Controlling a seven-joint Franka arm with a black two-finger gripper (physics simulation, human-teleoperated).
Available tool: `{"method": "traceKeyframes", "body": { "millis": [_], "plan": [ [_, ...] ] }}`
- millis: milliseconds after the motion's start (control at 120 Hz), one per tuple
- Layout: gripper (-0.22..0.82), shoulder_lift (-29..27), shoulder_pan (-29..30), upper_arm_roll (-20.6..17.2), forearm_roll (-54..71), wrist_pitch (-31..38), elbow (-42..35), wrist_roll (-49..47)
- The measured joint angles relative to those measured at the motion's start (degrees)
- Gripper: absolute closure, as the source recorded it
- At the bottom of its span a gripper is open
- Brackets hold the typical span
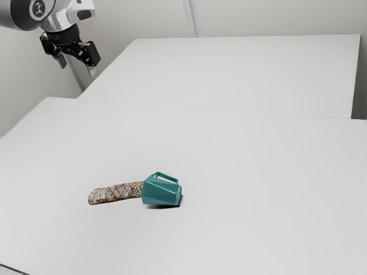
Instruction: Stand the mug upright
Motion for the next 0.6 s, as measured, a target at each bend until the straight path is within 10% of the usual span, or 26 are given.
{"method": "traceKeyframes", "body": {
  "millis": [600],
  "plan": [
    [0.00, 0.9, 0.5, 5.0, -17.3, 4.5, -15.4, 0.3]
  ]
}}
